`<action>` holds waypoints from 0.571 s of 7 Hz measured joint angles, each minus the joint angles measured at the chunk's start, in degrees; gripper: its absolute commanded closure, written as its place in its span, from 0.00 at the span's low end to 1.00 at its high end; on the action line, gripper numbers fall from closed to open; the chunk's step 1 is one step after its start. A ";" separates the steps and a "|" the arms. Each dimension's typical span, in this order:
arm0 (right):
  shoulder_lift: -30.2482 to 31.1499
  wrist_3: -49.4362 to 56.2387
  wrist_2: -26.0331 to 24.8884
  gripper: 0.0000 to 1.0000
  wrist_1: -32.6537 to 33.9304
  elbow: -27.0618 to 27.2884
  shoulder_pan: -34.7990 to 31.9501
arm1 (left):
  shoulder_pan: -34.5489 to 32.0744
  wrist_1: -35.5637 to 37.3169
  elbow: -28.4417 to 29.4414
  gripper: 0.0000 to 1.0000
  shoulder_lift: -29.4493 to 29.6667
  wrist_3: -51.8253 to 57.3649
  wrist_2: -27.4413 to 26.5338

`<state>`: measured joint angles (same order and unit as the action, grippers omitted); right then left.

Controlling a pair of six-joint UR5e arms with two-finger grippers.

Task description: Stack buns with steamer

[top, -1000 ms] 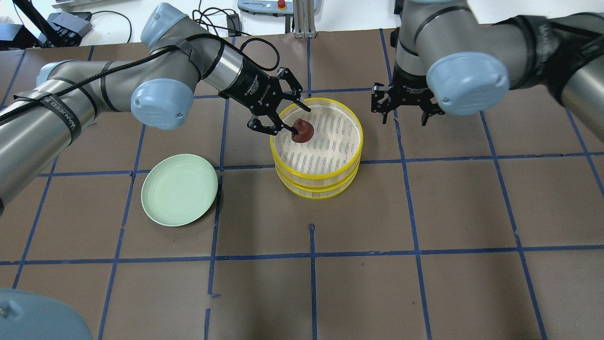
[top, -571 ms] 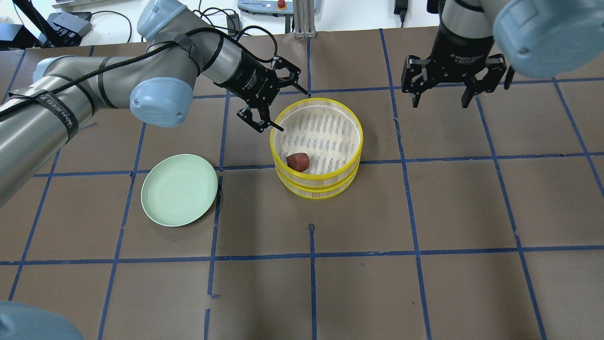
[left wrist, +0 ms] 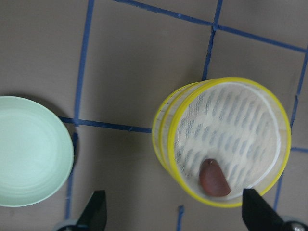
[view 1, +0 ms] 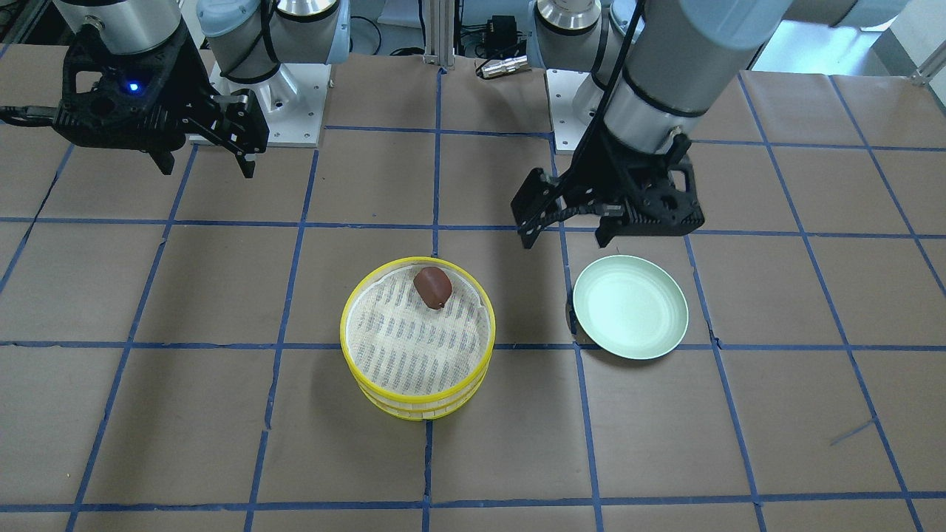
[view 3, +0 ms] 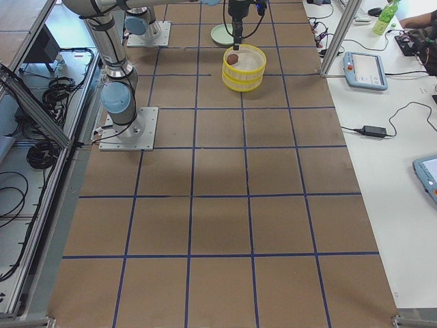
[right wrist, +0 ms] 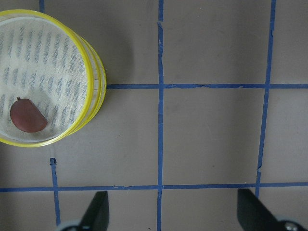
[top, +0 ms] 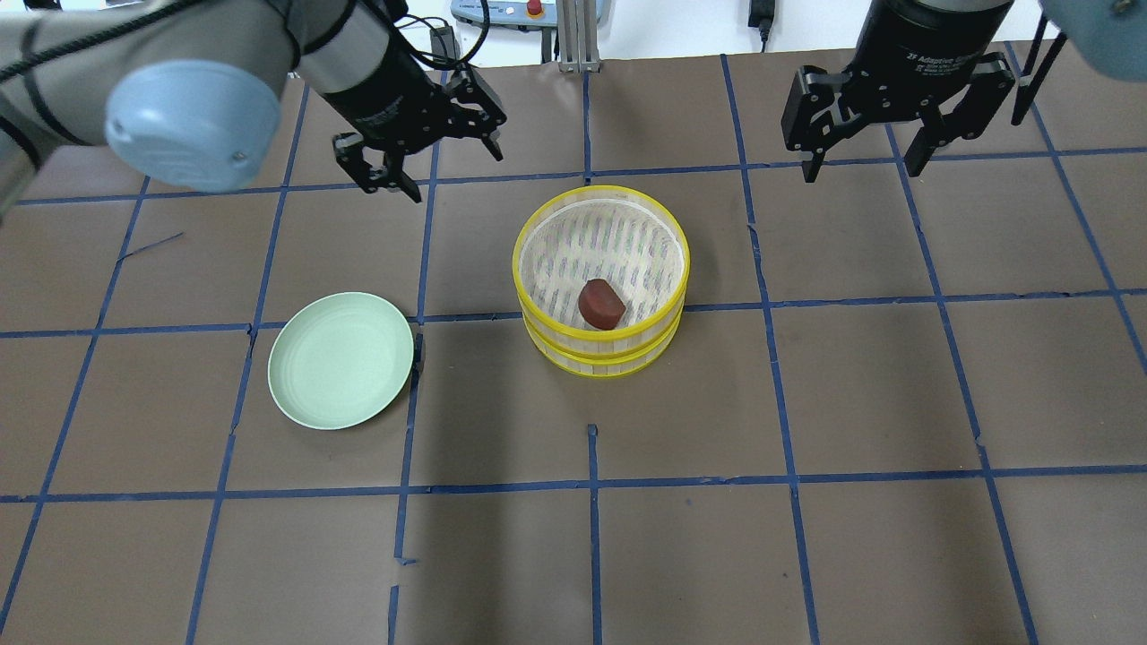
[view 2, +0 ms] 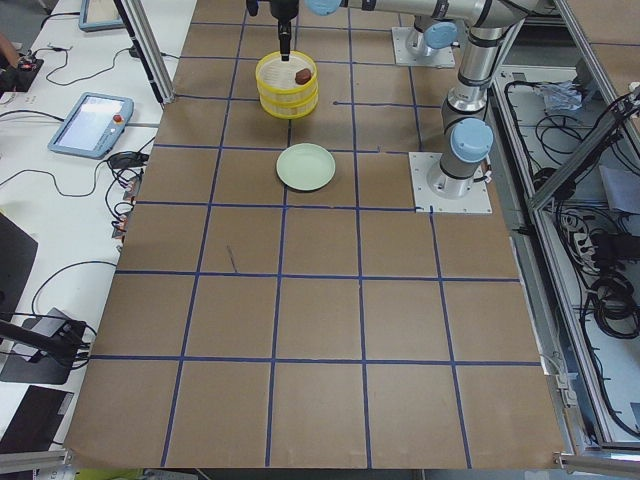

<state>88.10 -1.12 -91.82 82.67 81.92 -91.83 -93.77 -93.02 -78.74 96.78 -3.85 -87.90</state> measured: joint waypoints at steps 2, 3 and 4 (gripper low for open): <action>0.22 0.43 0.60 0.00 0.07 -0.08 0.13 | 0.52 -3.64 -0.69 0.00 -2.36 4.04 -2.96; 0.53 0.61 1.11 0.00 -0.01 -0.05 0.19 | 1.08 -3.33 -2.80 0.00 -3.83 4.96 -3.10; 0.82 0.73 1.37 0.00 -0.09 0.02 0.22 | 1.91 -2.30 -4.77 0.00 -4.95 5.31 -3.18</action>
<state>88.93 -0.39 -90.45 82.58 81.94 -91.60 -91.86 -95.32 -83.51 91.83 1.46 -91.08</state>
